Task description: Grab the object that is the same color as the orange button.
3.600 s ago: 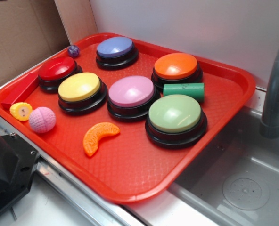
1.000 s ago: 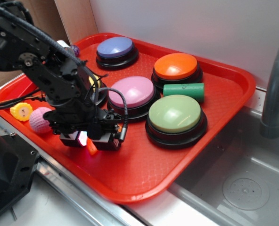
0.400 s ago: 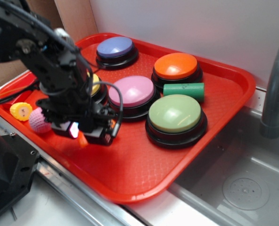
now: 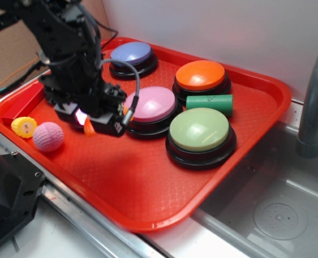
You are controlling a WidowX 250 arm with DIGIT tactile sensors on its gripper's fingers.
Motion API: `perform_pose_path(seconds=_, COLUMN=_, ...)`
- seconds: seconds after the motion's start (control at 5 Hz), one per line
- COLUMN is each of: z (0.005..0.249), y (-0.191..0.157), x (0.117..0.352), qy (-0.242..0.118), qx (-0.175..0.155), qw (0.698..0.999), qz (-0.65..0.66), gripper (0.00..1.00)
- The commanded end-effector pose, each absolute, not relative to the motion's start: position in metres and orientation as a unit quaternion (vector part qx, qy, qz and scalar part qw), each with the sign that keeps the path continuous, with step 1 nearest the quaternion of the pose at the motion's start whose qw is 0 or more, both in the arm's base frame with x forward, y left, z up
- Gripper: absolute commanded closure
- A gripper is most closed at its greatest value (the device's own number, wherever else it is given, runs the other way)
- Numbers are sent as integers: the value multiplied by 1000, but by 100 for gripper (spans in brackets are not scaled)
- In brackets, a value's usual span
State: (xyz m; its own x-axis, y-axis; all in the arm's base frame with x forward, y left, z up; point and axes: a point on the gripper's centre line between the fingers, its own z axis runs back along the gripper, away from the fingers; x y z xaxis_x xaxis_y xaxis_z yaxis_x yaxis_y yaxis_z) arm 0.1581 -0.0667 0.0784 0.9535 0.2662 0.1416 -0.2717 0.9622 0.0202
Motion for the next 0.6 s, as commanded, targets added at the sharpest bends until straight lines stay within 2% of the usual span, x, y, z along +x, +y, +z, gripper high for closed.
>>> perform_pose_path(seconds=0.0, z=145, y=-57, x=184, qy=-61, qx=-42, qw=996, qz=57, gripper=100)
perform_pose_path(seconds=0.2, z=169, y=-36, x=182, qy=-70, qx=-63, qw=994, qz=63, gripper=100)
perform_pose_path(seconds=0.4, z=185, y=-26, x=177, qy=-120, qx=-56, qw=986, qz=103, gripper=100)
